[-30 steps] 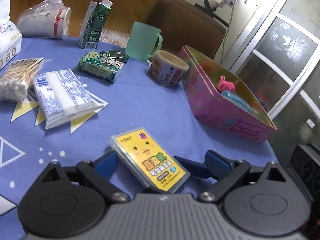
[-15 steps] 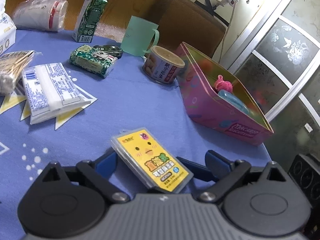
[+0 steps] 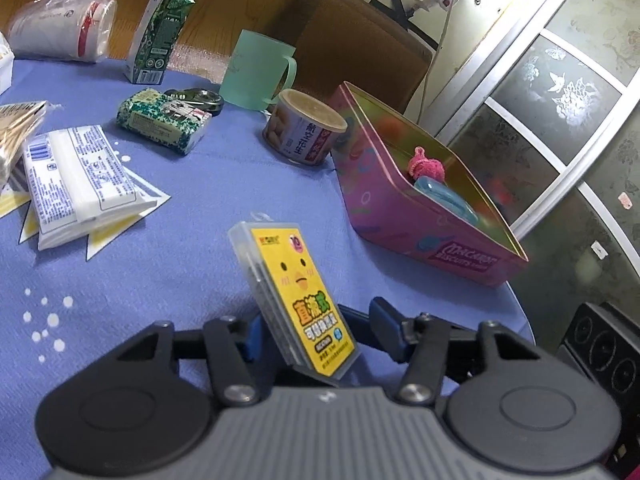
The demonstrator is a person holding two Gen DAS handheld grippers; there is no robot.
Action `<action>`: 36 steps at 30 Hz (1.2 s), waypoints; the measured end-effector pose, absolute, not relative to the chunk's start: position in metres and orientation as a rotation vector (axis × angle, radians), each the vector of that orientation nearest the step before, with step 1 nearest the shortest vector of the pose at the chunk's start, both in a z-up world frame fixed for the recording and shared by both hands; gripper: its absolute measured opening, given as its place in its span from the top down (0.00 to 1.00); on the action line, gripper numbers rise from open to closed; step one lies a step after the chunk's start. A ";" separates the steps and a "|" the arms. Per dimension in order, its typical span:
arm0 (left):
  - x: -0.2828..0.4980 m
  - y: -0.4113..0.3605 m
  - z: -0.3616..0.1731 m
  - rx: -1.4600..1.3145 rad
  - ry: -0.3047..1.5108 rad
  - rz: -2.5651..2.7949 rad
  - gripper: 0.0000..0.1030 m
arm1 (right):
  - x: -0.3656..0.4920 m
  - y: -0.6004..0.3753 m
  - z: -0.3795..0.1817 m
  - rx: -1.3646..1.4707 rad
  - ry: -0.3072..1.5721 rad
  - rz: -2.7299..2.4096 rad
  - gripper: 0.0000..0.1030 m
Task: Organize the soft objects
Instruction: 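Carry the yellow card case into the pink tin and release it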
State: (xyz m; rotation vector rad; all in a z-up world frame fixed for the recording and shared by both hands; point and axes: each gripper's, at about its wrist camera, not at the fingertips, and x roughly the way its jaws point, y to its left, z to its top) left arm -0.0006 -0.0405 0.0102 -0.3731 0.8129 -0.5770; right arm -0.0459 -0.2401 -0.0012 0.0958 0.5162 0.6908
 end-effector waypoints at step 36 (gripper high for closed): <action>0.090 -0.202 0.069 -0.042 0.629 -0.650 0.39 | 0.036 -0.346 0.024 0.155 0.231 0.163 0.40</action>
